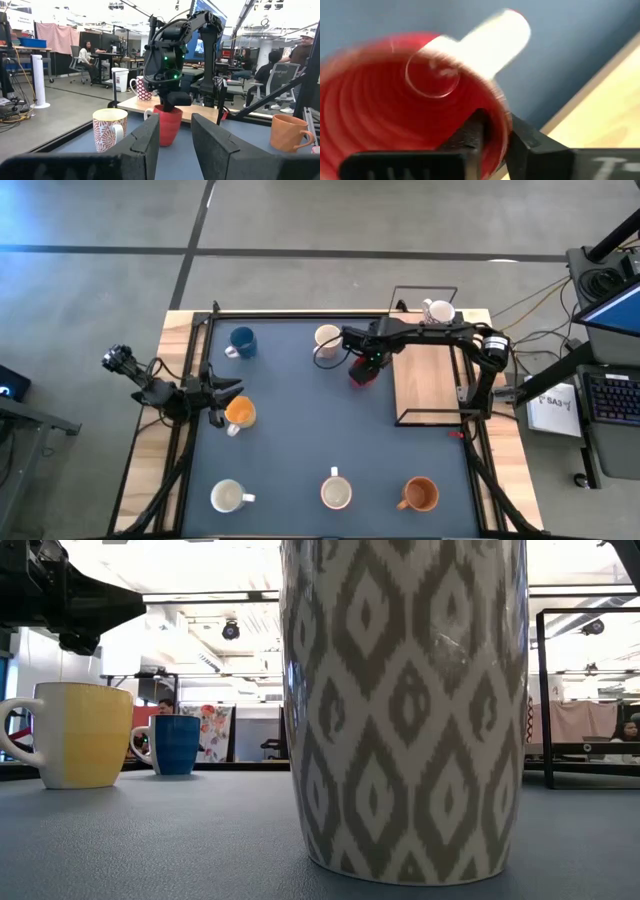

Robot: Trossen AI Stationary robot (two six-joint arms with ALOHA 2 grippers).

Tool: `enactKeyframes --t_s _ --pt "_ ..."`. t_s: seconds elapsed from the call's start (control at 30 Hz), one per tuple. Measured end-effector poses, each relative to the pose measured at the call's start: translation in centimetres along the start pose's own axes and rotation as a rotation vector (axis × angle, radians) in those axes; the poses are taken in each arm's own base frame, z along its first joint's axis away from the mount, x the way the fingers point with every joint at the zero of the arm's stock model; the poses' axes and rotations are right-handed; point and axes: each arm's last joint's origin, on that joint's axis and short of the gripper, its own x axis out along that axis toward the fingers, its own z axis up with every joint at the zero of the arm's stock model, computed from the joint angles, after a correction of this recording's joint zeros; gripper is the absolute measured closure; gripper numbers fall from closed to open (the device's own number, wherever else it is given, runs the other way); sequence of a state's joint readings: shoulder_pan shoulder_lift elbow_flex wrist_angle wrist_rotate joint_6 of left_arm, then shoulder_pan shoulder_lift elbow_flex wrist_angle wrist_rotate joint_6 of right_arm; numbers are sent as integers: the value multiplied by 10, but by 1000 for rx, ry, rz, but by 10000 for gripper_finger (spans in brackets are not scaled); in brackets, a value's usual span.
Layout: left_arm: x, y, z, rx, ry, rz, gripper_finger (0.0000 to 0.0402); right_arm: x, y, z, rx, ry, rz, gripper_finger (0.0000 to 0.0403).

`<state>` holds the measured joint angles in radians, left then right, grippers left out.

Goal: Place coffee mugs
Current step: Put the red mug on the shelf

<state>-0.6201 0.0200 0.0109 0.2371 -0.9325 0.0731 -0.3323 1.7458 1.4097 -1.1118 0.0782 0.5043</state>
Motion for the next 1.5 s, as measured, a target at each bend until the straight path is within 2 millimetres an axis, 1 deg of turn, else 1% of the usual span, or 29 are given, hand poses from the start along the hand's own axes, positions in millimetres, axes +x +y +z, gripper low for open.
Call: enactKeyframes --t_s 0.07,0.27,0.4,0.47,0.57,0.67,0.77,0.87,1.17,1.5 --pt "0 0 0 0 0 0 306 -1 0 1 -34 -2 22 385" --pt "0 0 0 0 0 0 306 -5 -3 0 -130 14 31 388" --pt "0 0 0 0 0 0 306 -18 -13 5 -170 21 27 389" --pt "0 0 0 0 0 0 306 -27 -21 7 -175 26 20 389" --pt "0 0 0 0 0 0 306 -34 -34 9 -175 68 4 389" --pt "0 0 0 0 0 0 306 -43 -47 15 -177 70 6 389" --pt "0 0 0 0 0 0 306 -48 -62 16 -170 122 -5 389" --pt "0 0 0 0 0 0 306 -53 -75 19 -169 117 -4 389" --pt "0 0 0 0 0 0 306 -54 -113 19 -224 197 2 390" --pt "0 0 0 0 0 0 306 -52 -148 23 -174 200 -5 390"
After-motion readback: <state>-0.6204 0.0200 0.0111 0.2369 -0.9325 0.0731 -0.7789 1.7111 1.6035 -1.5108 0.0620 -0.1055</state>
